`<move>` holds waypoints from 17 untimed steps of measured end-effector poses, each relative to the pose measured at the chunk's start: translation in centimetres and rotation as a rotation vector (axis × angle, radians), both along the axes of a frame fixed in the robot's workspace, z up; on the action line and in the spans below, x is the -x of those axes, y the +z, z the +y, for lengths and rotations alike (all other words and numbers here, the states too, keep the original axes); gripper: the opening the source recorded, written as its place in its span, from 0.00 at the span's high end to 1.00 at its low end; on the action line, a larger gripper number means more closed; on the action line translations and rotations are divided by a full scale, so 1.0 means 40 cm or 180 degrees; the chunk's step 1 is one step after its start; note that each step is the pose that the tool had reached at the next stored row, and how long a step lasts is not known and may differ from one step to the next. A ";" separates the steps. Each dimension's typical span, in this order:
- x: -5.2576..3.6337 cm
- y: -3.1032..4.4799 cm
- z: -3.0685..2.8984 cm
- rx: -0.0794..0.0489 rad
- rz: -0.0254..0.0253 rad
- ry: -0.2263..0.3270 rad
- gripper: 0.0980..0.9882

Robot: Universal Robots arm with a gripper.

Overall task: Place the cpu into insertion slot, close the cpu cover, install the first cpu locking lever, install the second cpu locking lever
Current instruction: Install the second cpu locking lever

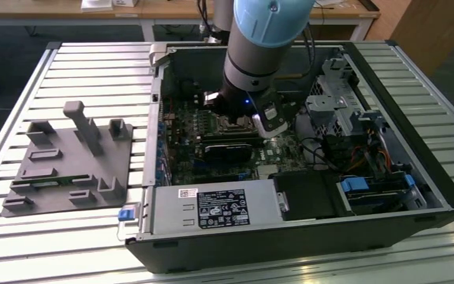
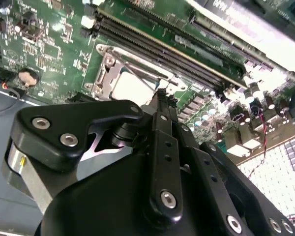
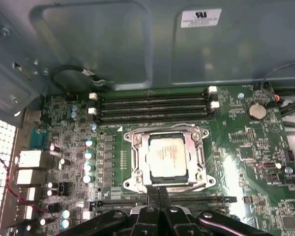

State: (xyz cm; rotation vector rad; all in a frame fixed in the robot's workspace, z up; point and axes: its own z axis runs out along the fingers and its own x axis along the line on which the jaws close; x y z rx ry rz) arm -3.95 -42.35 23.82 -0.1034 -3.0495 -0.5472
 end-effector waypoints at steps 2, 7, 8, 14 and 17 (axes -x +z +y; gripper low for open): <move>0.007 -0.008 -0.002 -0.0001 0.0000 0.0000 0.99; 0.037 -0.030 -0.004 0.0000 0.0000 0.0000 0.99; 0.037 -0.035 -0.004 0.0000 0.0000 -0.0002 0.99; 0.039 -0.046 -0.017 -0.0018 0.0001 -0.0056 0.99; 0.050 -0.050 -0.018 -0.0057 0.0001 -0.0059 0.99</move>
